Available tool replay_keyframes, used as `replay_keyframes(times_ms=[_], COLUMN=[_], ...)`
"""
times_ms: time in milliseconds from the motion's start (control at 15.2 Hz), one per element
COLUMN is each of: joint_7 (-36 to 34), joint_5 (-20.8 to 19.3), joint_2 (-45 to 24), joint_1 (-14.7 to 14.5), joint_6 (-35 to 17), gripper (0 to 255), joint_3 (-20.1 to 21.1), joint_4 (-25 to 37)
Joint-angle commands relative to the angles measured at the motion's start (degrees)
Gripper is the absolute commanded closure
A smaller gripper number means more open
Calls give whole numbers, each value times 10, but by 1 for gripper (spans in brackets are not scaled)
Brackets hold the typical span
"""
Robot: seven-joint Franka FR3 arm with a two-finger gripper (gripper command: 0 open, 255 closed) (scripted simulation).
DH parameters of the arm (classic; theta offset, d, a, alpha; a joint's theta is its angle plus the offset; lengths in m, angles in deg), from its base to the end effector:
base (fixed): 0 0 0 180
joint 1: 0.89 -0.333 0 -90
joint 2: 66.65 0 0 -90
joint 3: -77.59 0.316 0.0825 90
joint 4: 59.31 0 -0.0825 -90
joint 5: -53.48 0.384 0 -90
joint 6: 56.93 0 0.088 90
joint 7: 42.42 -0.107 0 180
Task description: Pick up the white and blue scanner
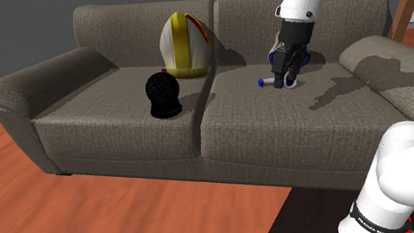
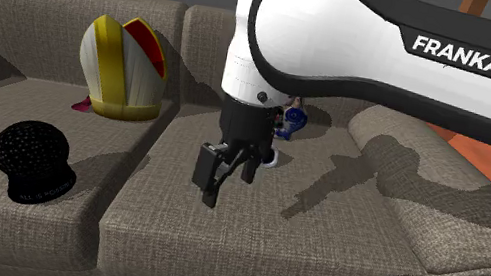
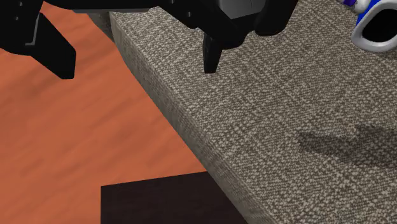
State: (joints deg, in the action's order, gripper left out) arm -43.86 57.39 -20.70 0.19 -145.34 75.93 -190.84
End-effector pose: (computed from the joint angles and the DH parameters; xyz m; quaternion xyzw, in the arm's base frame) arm 0.2998 -0.0102 0.6216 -0.9982 0.0305 -0.0249 0.0443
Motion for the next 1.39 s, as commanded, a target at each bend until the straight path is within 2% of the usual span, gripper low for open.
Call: replay_keyframes(times_ms=[0,726,1320], joint_7=[0,136,255], joint_5=[0,-77,-97], joint_2=[0,-162,-337], joint_1=[0,32,55], joint_6=[0,13,30], gripper=[0,0,0], joint_3=[0,-122,-211], joint_4=[0,107,250])
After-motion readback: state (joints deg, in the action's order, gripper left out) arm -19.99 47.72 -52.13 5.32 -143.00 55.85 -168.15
